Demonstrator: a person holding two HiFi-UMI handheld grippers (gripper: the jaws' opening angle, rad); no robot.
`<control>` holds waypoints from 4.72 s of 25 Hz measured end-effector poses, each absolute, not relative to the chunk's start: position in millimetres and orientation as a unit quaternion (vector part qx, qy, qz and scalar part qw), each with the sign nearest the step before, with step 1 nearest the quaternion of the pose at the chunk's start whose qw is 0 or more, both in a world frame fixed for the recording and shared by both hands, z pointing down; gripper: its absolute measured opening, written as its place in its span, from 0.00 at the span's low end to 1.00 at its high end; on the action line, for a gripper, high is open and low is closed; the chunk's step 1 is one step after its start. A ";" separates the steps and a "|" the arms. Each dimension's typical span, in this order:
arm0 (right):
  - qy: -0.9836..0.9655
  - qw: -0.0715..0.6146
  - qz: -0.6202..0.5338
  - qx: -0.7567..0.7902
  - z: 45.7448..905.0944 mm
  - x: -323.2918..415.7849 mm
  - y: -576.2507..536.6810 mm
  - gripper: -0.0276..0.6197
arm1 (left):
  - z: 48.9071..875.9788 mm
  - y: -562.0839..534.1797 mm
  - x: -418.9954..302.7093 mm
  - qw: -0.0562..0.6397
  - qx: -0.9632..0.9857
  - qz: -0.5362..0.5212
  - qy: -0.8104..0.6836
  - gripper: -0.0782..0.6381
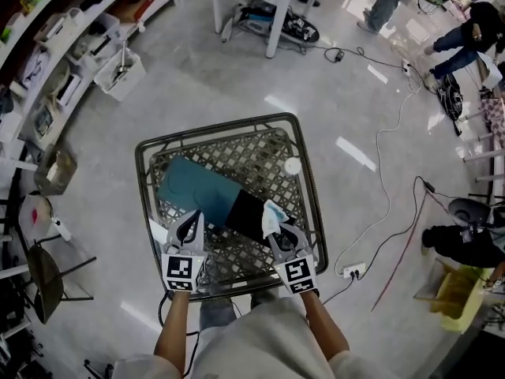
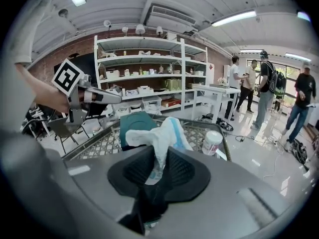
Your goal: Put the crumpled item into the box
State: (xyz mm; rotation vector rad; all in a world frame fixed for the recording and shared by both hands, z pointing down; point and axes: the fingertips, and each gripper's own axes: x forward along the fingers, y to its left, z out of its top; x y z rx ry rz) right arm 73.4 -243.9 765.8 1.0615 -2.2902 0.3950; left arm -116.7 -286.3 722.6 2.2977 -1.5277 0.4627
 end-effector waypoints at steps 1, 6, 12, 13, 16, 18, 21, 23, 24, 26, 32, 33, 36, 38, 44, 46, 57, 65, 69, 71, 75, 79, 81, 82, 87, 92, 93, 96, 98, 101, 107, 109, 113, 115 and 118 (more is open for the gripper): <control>-0.858 0.303 0.143 0.390 771.4 72.2 -242.1 0.15 | 724.5 -286.3 -117.3 0.172 0.809 0.164 -0.538 0.12; -0.858 0.353 0.119 0.353 791.1 64.8 -242.6 0.15 | 729.5 -285.5 -117.3 0.176 0.809 0.168 -0.536 0.12; -0.861 0.379 0.129 0.313 814.7 49.3 -247.5 0.15 | 730.6 -287.1 -120.3 0.177 0.809 0.166 -0.535 0.12; -0.862 0.383 0.132 0.305 818.8 47.0 -247.7 0.15 | 729.8 -287.9 -120.2 0.177 0.809 0.165 -0.536 0.12; -0.859 0.399 0.145 0.285 834.7 42.3 -246.2 0.15 | 730.4 -287.0 -120.0 0.178 0.808 0.168 -0.536 0.12; -0.856 0.410 0.154 0.275 844.6 39.6 -244.7 0.15 | 730.3 -285.5 -120.2 0.179 0.808 0.168 -0.536 0.12; -0.849 0.428 0.167 0.260 858.7 34.2 -247.0 0.15 | 729.5 -286.2 -122.5 0.180 0.808 0.168 -0.536 0.12; -0.843 0.442 0.175 0.251 869.2 31.4 -248.9 0.15 | 729.6 -286.5 -123.6 0.180 0.808 0.167 -0.536 0.12; -0.840 0.448 0.180 0.248 874.2 30.7 -249.3 0.15 | 729.9 -286.1 -123.6 0.180 0.808 0.167 -0.536 0.12; -0.834 0.460 0.186 0.241 882.4 30.0 -249.4 0.15 | 730.2 -284.7 -123.1 0.181 0.808 0.167 -0.536 0.12; -0.824 0.475 0.200 0.235 892.7 25.2 -254.8 0.16 | 730.6 -284.8 -124.0 0.183 0.807 0.168 -0.536 0.12; -0.823 0.476 0.201 0.235 893.1 25.0 -255.2 0.16 | 730.8 -284.9 -123.8 0.183 0.807 0.168 -0.536 0.12; -0.823 0.476 0.202 0.236 893.9 25.6 -254.5 0.16 | 729.9 -285.3 -122.3 0.181 0.808 0.166 -0.535 0.12; -0.825 0.472 0.204 0.234 892.8 25.3 -253.8 0.17 | 728.5 -285.3 -121.7 0.179 0.809 0.165 -0.535 0.12; -0.832 0.455 0.222 0.228 885.6 26.8 -247.8 0.33 | 726.7 -284.4 -117.2 0.176 0.811 0.170 -0.532 0.12; -0.833 0.449 0.222 0.236 881.7 29.5 -247.5 0.34 | 725.9 -284.2 -115.9 0.176 0.811 0.170 -0.531 0.12; -0.848 0.361 0.206 0.329 826.2 52.9 -260.9 0.24 | 716.8 -289.8 -108.6 0.168 0.817 0.166 -0.527 0.12; -0.836 0.316 0.203 0.399 802.5 75.0 -273.3 0.04 | 703.9 -292.6 -105.5 0.159 0.819 0.166 -0.526 0.12; -0.837 0.293 0.200 0.417 785.3 77.9 -283.8 0.04 | 690.6 -298.0 -109.3 0.150 0.817 0.165 -0.531 0.12; -0.837 0.280 0.195 0.427 771.0 78.4 -292.0 0.04 | 682.2 -300.9 -113.2 0.146 0.816 0.161 -0.536 0.12; -0.843 0.247 0.167 0.447 730.3 79.0 -316.3 0.04 | 659.5 -311.7 -121.3 0.132 0.814 0.150 -0.545 0.12; -0.850 0.215 0.136 0.461 684.2 80.1 -338.1 0.04 | 625.6 -324.7 -128.3 0.114 0.810 0.133 -0.560 0.12; -0.852 0.205 0.122 0.466 665.8 79.5 -345.5 0.04 | 613.7 -328.0 -131.2 0.107 0.810 0.125 -0.563 0.12; -0.853 0.200 0.115 0.468 657.5 79.1 -349.0 0.04 | 607.9 -329.7 -132.5 0.103 0.810 0.122 -0.565 0.12; -0.857 0.185 0.082 0.474 622.0 77.5 -362.0 0.04 | 583.4 -334.0 -138.8 0.090 0.807 0.110 -0.573 0.12; -0.858 0.165 0.063 0.483 589.8 69.6 -368.1 0.04 | 555.5 -338.2 -151.6 0.070 0.806 0.095 -0.581 0.12; -0.858 0.161 0.062 0.484 585.8 69.6 -366.9 0.04 | 552.1 -336.7 -152.4 0.068 0.805 0.093 -0.582 0.12; -0.859 0.149 0.055 0.487 573.4 69.5 -363.2 0.04 | 542.4 -333.1 -154.1 0.060 0.804 0.090 -0.585 0.12; -0.859 0.142 0.048 0.489 561.8 68.2 -364.3 0.04 | 532.8 -334.1 -156.2 0.054 0.803 0.086 -0.587 0.12; -0.861 0.135 0.041 0.489 550.2 64.6 -362.6 0.04 | 522.5 -331.1 -160.7 0.046 0.801 0.084 -0.591 0.12; -0.863 0.127 0.025 0.488 533.9 60.1 -366.8 0.04 | 512.9 -327.5 -171.1 0.037 0.795 0.079 -0.600 0.12; -0.863 0.126 0.021 0.488 527.8 57.7 -367.1 0.04 | 509.0 -325.5 -174.3 0.036 0.796 0.079 -0.600 0.12; -0.863 0.122 0.015 0.491 517.2 58.1 -364.1 0.04 | 502.1 -320.4 -176.6 0.034 0.795 0.077 -0.601 0.12; -0.863 0.121 0.011 0.491 512.7 58.8 -362.8 0.04 | 498.3 -319.0 -176.1 0.032 0.794 0.075 -0.603 0.12; -0.863 0.118 0.007 0.490 508.7 59.4 -361.8 0.04 | 496.4 -318.9 -174.7 0.030 0.793 0.075 -0.604 0.12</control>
